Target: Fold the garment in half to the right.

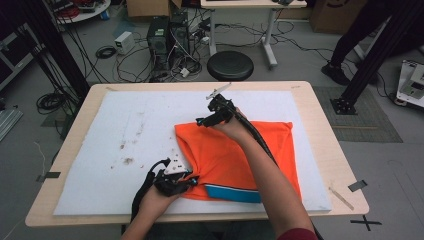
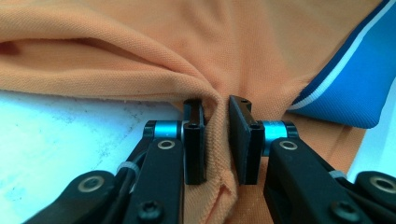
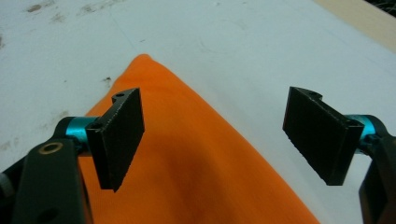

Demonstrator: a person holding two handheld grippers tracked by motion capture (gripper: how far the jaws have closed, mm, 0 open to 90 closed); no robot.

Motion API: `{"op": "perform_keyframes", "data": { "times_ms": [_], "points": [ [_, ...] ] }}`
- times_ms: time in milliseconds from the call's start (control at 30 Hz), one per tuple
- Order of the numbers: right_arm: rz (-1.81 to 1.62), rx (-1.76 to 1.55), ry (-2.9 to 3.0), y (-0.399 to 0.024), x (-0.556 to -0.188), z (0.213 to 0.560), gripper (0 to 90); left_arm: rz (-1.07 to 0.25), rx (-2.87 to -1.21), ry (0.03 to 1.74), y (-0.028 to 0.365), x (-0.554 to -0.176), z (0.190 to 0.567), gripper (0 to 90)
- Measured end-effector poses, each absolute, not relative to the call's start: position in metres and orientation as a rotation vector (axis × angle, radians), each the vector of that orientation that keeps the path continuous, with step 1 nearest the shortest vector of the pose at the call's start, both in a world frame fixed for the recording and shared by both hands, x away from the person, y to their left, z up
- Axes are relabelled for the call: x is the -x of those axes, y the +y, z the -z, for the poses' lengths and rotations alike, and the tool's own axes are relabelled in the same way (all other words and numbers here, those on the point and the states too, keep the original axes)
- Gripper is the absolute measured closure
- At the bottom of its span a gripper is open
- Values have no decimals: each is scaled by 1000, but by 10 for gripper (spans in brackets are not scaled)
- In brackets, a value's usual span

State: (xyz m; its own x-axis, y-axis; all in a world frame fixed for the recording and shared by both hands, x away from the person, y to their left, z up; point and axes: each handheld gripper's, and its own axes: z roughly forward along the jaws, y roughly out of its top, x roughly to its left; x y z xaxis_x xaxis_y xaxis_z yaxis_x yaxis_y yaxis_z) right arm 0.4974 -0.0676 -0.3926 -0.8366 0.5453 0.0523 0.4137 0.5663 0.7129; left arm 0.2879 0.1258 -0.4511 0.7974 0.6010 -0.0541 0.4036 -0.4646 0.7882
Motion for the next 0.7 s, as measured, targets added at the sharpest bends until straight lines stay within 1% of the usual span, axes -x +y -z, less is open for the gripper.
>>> {"op": "perform_keyframes", "data": {
  "times_ms": [433, 700],
  "points": [
    [-1090, -757, 2720, -22, -504, 418, 215, -285, -2117, 746, 126, -288, 451, 762],
    [-1030, -730, 2766, -4, -504, 437, 217, -296, -2124, 740, 125, -288, 451, 762]
  ]
}}
